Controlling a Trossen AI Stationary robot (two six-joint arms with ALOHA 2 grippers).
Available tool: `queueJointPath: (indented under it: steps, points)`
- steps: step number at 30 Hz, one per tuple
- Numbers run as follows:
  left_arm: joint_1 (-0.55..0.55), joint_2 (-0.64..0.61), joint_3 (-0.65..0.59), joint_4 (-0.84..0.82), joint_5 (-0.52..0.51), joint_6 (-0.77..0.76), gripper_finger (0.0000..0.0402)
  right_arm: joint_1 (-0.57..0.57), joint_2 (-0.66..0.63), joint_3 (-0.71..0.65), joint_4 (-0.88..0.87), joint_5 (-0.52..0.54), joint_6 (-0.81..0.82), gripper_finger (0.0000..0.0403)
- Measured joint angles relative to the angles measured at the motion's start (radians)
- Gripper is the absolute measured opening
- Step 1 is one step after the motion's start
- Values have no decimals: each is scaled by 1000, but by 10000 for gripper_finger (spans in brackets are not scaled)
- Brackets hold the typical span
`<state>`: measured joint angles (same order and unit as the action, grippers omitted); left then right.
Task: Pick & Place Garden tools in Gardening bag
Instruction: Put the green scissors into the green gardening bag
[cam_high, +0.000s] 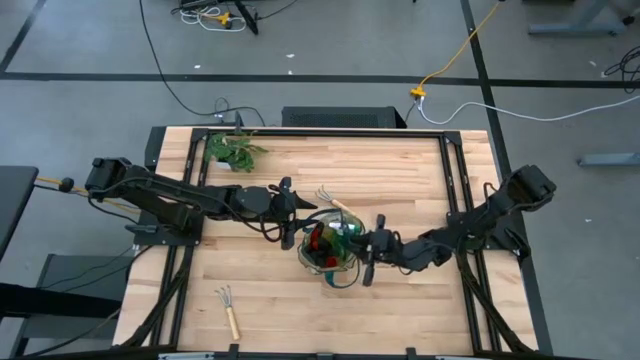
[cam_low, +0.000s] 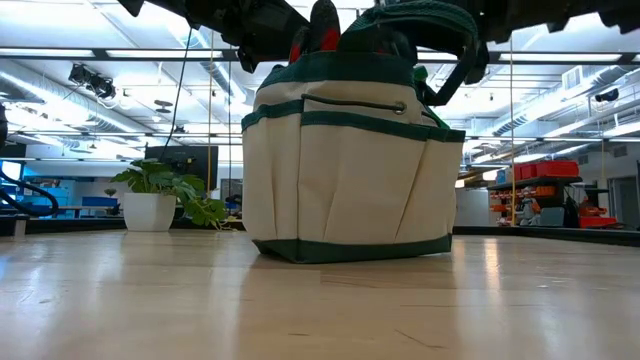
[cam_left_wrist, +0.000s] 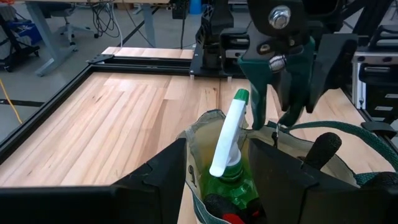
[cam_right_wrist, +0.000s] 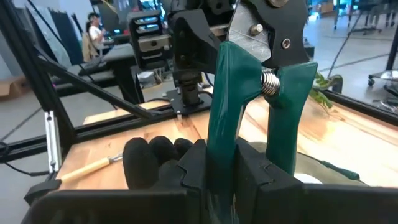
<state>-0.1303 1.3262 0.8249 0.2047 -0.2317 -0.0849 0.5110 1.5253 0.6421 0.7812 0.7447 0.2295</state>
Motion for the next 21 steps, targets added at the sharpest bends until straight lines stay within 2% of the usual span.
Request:
queueJointPath:
  steps: [6,14,21]
  points:
    - [0,0,0,0,0,0,179,0,31,-36,95,-11,-9,43]
    - [0,0,0,0,0,0,179,1,166,-36,303,-49,-104,43]
    - [0,0,0,0,0,-1,179,1,213,-36,335,-27,-106,43]
